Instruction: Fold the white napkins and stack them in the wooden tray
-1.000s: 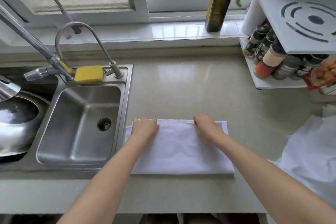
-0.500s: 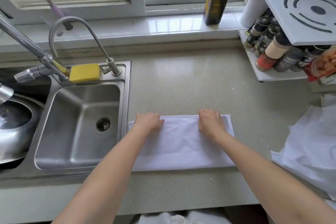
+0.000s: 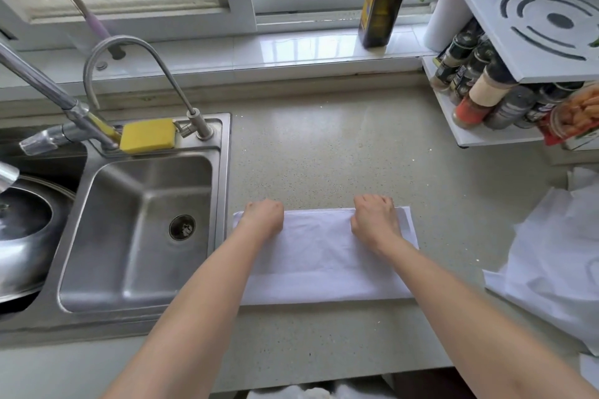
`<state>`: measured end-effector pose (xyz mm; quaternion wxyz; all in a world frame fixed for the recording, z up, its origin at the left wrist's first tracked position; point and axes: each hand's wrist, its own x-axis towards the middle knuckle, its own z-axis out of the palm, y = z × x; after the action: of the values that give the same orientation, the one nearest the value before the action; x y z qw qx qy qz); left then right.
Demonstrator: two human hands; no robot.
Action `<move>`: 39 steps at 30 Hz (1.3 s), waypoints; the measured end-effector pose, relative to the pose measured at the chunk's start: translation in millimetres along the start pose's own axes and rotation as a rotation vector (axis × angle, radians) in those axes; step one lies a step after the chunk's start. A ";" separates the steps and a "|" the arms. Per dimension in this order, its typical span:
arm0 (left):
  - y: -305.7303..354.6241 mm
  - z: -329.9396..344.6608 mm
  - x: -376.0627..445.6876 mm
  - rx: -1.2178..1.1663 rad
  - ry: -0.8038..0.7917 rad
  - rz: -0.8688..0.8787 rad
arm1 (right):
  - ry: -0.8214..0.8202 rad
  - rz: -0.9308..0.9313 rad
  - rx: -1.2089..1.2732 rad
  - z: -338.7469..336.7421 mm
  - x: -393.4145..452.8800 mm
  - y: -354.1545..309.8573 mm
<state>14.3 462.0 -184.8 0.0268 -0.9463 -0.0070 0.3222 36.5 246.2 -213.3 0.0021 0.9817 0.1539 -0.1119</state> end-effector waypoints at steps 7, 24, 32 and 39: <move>2.6 1.3 5.0 0.039 0.027 -0.007 | -0.007 -0.005 0.014 -5.0 1.8 1.7; 0.4 6.0 4.9 0.017 0.086 -0.008 | 0.241 0.002 -0.071 -11.3 -1.2 -9.7; 2.7 2.4 4.3 -0.008 0.049 -0.002 | -0.025 -0.197 0.214 35.4 -52.5 -45.4; 23.6 42.1 -26.9 0.005 0.357 0.105 | -0.059 -0.175 0.148 41.5 -44.6 -43.5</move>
<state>-32.8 439.6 -203.0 0.0131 -0.9874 0.0482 0.1499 -27.1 272.6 -242.6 -0.0756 0.9583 0.2302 -0.1515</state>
